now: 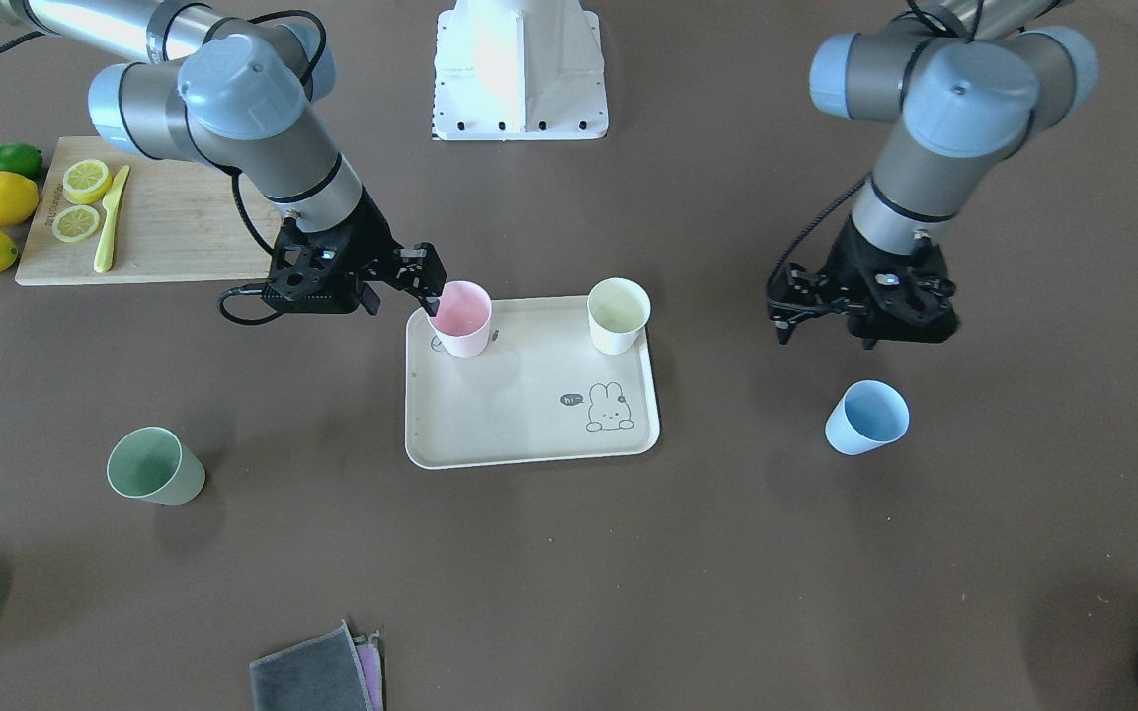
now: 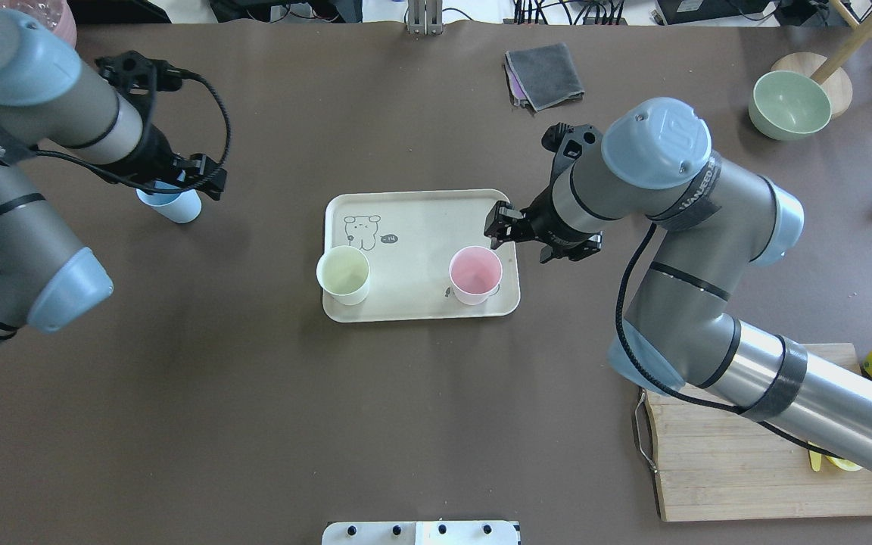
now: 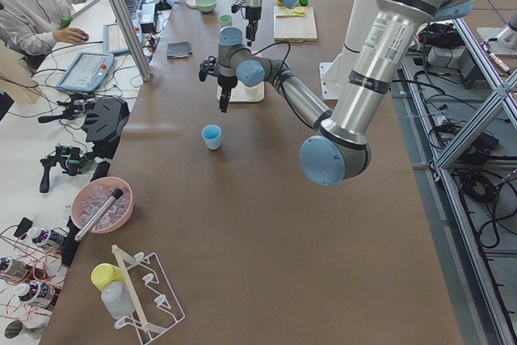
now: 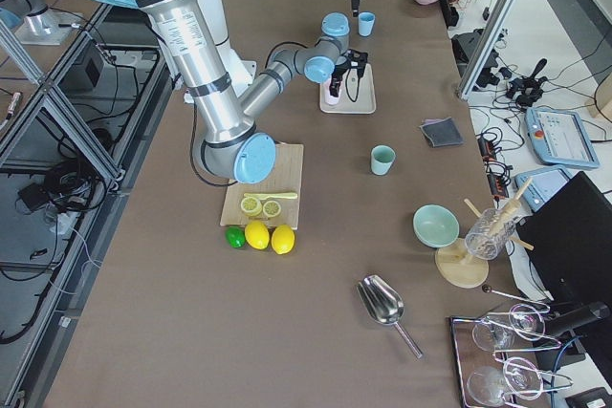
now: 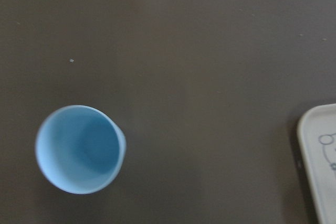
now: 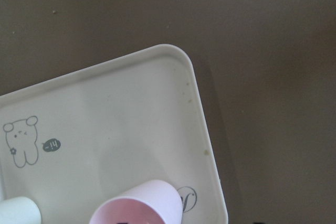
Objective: Place all cups on tray
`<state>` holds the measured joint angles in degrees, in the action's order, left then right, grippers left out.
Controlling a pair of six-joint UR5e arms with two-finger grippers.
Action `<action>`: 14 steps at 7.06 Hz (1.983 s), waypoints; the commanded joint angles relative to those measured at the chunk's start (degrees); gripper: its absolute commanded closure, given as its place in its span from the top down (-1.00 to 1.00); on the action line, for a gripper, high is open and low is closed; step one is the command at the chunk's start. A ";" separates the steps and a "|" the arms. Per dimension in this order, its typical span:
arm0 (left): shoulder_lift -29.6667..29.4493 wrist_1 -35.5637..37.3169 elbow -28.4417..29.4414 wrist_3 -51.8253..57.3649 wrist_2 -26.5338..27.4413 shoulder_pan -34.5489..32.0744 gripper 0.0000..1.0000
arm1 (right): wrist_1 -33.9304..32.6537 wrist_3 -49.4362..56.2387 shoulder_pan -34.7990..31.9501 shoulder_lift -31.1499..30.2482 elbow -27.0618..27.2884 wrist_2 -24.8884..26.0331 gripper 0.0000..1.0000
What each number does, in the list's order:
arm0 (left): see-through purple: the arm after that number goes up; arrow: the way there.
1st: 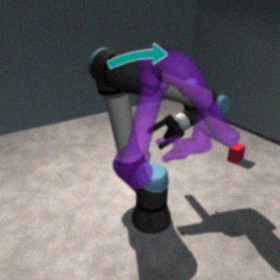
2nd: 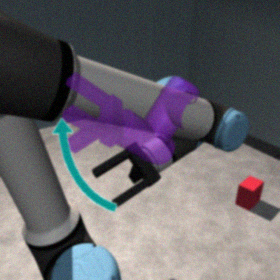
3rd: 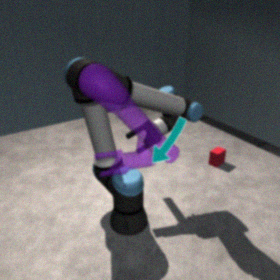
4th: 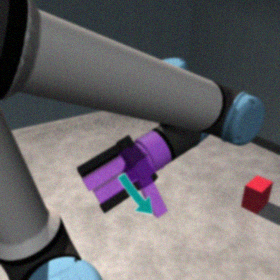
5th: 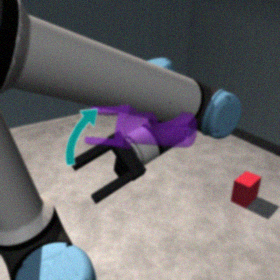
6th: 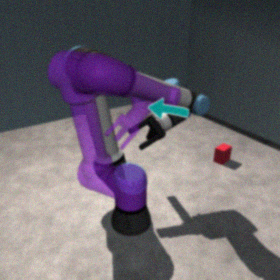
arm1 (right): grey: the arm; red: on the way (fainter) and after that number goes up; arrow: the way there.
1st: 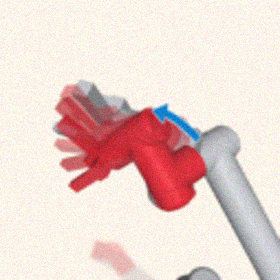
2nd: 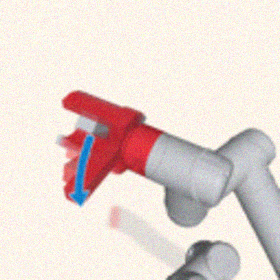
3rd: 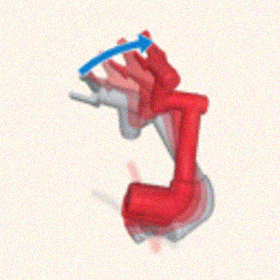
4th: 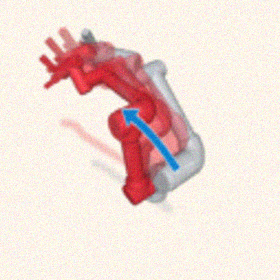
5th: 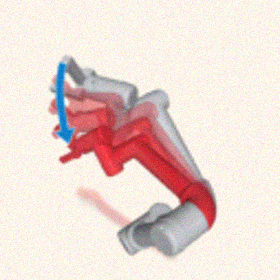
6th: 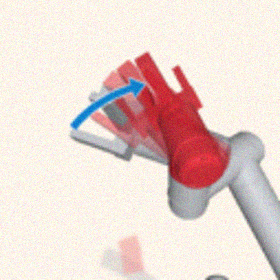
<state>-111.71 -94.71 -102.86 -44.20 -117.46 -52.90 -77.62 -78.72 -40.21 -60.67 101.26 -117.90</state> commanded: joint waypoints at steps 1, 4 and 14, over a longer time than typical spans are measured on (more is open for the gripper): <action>1.94 -0.74 5.36 6.67 -1.72 -5.71 0.96 | -4.46 10.18 -8.97 -2.07 1.23 -5.66 1.00; 1.67 -3.88 9.85 5.70 -1.72 -5.37 0.94 | -9.20 29.35 -17.86 -5.68 -0.78 -7.69 1.00; -0.97 -12.44 14.55 -7.02 -1.81 -0.80 -0.99 | -2.55 37.94 -20.17 -6.32 -16.06 -9.37 1.00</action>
<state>-112.66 -107.10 -86.84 -48.40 -119.22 -54.27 -82.34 -40.63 -60.97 -68.24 88.90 -127.36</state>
